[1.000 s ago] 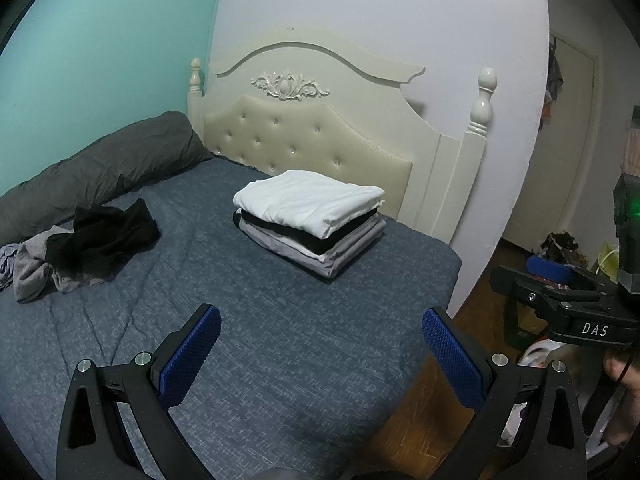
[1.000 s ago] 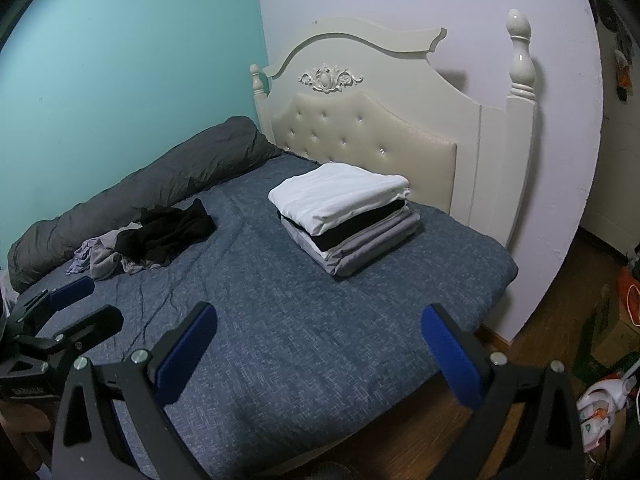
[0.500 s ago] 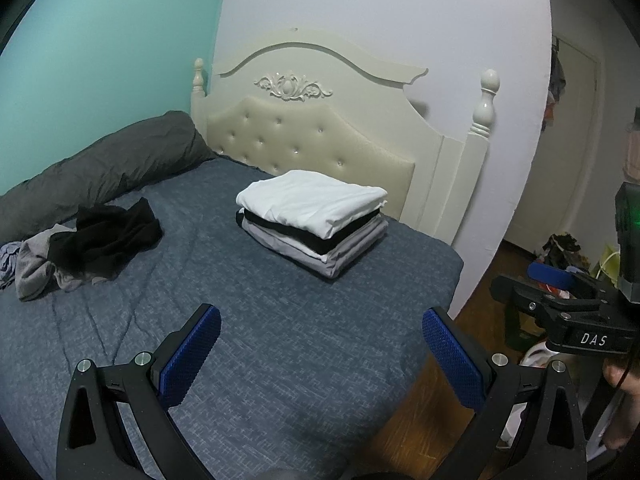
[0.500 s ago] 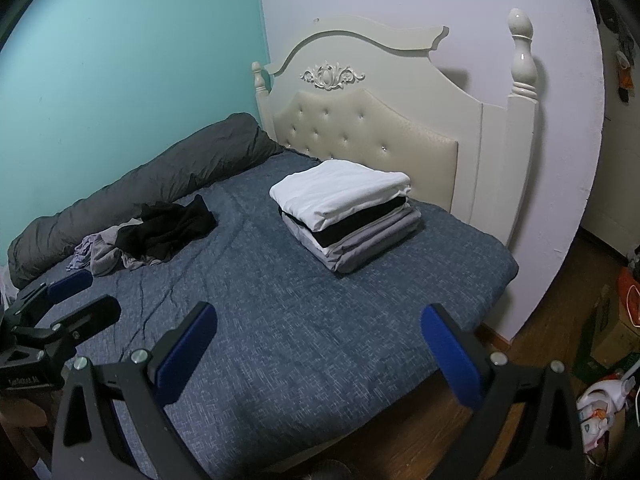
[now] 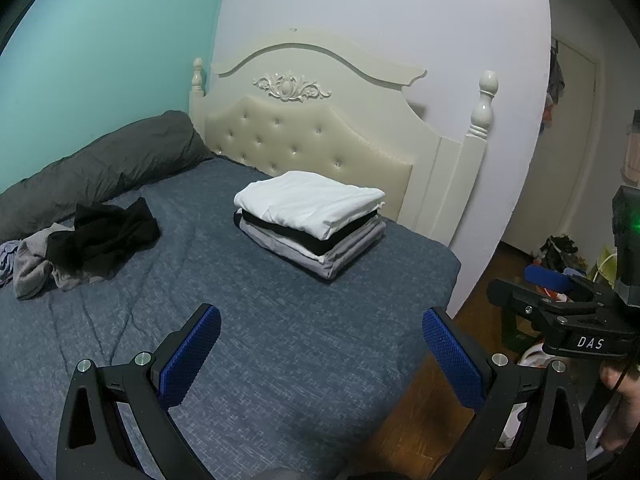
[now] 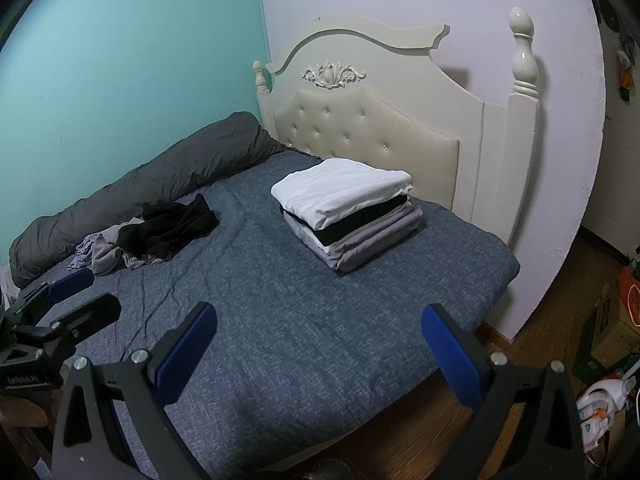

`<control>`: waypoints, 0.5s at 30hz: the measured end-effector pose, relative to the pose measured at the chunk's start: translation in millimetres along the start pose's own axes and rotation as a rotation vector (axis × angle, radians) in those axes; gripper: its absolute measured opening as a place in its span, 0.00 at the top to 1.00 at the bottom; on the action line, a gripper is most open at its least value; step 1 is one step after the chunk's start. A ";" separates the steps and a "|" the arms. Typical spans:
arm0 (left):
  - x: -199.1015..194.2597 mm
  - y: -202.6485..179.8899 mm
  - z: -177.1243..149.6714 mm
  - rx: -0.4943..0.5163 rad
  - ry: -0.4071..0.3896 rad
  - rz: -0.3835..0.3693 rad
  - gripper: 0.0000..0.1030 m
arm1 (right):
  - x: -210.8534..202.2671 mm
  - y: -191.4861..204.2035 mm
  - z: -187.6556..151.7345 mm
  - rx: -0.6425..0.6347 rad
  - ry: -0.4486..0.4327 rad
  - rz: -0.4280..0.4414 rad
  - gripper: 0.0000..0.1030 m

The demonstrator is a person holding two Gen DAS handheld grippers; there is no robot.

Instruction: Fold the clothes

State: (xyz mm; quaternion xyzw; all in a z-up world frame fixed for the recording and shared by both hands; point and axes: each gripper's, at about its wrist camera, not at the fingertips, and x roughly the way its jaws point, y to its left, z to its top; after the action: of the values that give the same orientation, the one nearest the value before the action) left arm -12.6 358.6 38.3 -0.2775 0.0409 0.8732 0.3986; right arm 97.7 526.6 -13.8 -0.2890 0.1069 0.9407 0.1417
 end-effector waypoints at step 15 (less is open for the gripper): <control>-0.5 -2.3 1.1 0.005 0.003 0.002 0.00 | -1.5 1.3 2.5 -0.004 0.001 0.008 0.00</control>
State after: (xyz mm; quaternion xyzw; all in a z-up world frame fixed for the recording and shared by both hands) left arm -11.2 360.2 39.9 -0.2776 0.0438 0.8731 0.3984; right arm 97.1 525.8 -10.7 -0.2895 0.1062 0.9413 0.1374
